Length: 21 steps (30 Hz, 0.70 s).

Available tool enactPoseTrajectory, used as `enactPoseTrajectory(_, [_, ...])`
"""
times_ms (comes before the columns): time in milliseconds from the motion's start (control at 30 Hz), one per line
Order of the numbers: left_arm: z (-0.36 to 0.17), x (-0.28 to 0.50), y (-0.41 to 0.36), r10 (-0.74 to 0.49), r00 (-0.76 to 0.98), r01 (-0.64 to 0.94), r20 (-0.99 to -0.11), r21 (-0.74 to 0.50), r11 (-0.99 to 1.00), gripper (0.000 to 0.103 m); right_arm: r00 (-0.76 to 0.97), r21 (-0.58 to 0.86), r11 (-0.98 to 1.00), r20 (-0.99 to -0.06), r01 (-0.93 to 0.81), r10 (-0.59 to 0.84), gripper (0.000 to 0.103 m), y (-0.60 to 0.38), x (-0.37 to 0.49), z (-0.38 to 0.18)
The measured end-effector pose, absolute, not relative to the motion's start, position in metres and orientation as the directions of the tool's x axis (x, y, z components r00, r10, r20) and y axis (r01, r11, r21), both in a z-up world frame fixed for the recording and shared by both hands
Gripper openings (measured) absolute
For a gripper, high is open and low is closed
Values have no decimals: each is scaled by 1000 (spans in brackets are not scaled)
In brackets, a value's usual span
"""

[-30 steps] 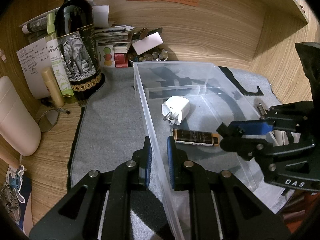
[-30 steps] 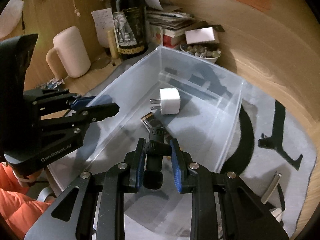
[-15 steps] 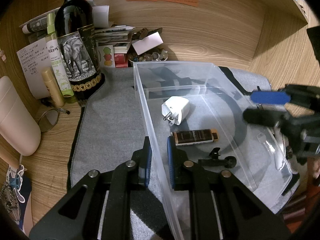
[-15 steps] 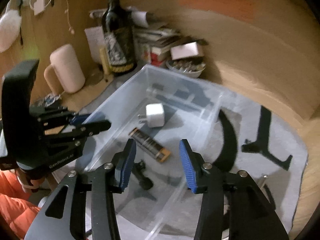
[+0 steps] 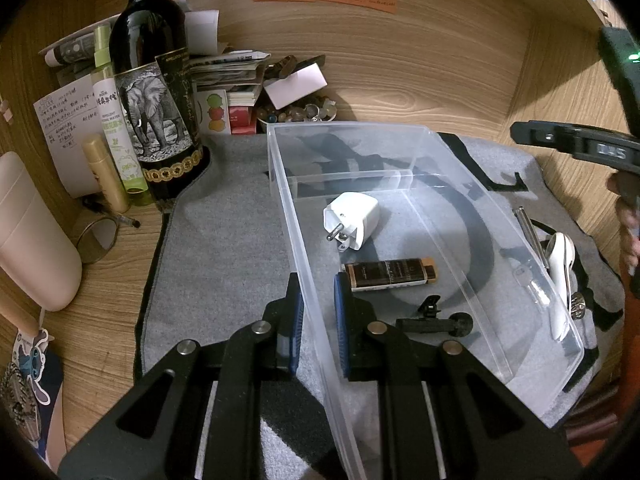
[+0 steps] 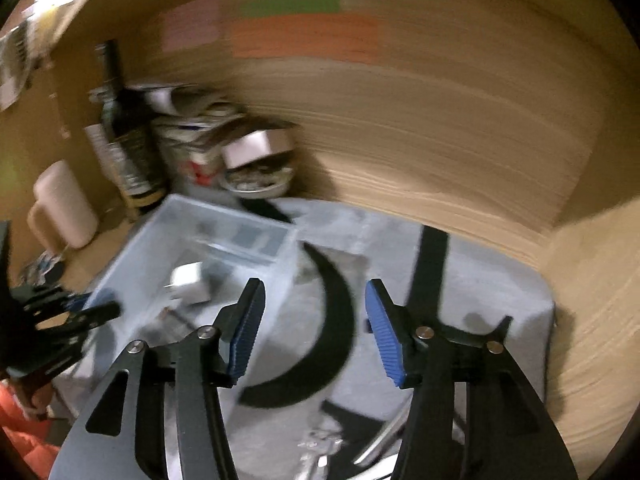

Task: Organize rigid objects
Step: 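Move the right tool back to the mat and grasp a small black part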

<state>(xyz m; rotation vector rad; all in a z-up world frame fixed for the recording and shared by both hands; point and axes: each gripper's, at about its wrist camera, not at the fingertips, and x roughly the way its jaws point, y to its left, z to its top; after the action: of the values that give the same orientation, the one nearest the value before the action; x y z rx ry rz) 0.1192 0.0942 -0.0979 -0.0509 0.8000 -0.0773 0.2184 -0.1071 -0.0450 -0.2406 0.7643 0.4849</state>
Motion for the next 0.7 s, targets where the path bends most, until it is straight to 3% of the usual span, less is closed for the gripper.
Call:
enactPoseTrajectory(400, [-98, 121, 95, -93, 692, 48, -715, -84, 995, 15, 462, -26, 895, -863, -445, 205, 56, -118, 283, -122])
enactPoseTrajectory(467, [-98, 121, 95, -93, 693, 49, -715, -83, 995, 15, 447, -41, 898, -877, -438, 178, 60, -120, 288, -133])
enactPoseTrajectory(700, [-100, 126, 96, -94, 688, 40, -719, -92, 995, 14, 399, 2, 908, -898, -419, 186, 60, -133, 304, -151])
